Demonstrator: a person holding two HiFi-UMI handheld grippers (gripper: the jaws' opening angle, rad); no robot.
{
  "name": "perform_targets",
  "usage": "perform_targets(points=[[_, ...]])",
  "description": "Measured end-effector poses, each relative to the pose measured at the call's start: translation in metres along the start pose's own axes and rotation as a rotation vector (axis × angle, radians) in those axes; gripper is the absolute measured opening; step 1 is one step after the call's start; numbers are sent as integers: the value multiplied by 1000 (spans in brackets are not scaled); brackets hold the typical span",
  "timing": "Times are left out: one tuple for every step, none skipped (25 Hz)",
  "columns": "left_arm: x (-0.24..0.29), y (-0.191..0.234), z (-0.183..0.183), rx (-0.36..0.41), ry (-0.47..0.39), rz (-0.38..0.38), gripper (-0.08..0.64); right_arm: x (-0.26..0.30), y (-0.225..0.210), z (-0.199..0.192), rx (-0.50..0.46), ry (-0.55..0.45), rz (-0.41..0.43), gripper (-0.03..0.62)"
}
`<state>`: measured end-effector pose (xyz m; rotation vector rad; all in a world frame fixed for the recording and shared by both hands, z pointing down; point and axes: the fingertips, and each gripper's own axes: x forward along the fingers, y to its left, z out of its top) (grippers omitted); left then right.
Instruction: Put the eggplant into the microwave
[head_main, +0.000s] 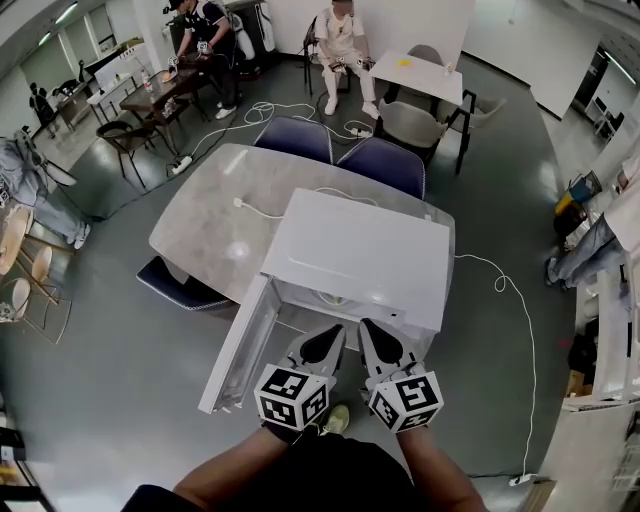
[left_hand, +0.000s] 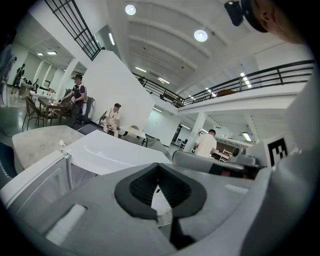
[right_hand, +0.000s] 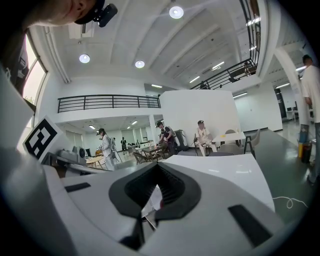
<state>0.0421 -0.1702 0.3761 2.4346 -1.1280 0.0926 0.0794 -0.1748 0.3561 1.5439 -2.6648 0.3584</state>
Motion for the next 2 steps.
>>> perform_targets(points=[[0, 0, -1, 1, 1, 2, 9, 0, 0, -1, -1, 1, 2, 0], [1, 1, -2, 1, 2, 4, 9, 0, 0, -1, -1, 2, 3, 0]])
